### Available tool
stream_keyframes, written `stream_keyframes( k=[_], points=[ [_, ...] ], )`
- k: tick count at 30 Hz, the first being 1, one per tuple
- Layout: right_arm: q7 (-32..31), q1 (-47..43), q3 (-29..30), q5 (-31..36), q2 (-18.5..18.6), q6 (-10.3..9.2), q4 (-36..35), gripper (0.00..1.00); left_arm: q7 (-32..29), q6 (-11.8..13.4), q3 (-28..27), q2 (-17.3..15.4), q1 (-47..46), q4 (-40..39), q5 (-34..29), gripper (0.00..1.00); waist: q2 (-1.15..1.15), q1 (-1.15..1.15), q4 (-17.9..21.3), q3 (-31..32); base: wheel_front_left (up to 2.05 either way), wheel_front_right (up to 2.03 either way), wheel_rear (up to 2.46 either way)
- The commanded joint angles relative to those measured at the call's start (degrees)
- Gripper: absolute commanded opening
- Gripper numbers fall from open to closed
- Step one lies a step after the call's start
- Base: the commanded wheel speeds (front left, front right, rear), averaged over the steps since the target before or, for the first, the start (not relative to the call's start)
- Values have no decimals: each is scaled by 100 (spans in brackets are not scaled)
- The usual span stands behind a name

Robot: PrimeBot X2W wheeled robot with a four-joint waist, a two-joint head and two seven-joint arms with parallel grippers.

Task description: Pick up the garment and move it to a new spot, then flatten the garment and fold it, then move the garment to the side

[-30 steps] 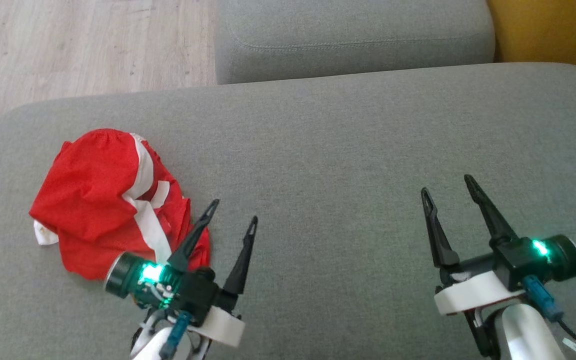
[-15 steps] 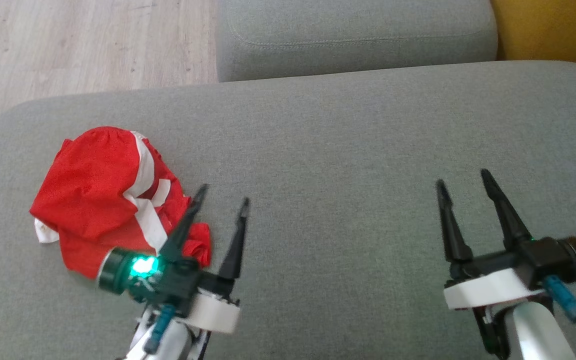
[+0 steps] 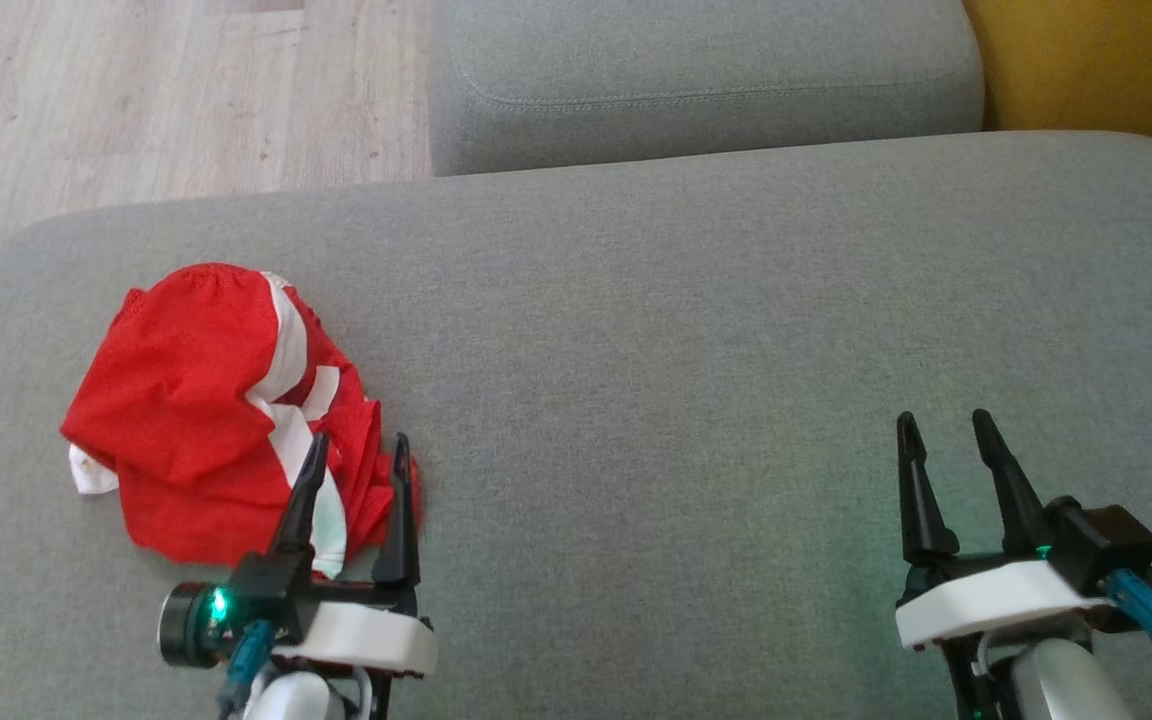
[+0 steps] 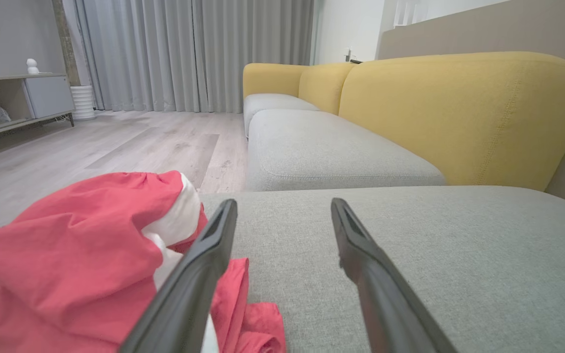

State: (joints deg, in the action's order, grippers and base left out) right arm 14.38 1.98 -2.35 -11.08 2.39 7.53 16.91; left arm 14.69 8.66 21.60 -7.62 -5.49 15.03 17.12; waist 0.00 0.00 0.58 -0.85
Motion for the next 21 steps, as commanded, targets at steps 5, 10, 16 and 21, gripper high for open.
stream_keyframes(
  k=[5,10,16,21],
  points=[
    [62,279,-123,34,49,-4,-86,100,30,-160,-414,133,-180,-42,-60,100,0,0,-45,25,0,0,0],
    [62,288,-101,32,49,-4,-104,100,30,-270,-538,213,-184,-5,-154,100,0,0,-168,40,0,0,0],
    [62,238,-171,-16,49,-4,-116,100,30,-354,-677,274,-168,-6,-295,100,0,0,-484,91,0,0,0],
    [62,194,-408,-80,49,-4,-144,100,30,-387,-836,290,-96,-19,-424,100,0,0,-899,148,0,0,0]
  ],
)
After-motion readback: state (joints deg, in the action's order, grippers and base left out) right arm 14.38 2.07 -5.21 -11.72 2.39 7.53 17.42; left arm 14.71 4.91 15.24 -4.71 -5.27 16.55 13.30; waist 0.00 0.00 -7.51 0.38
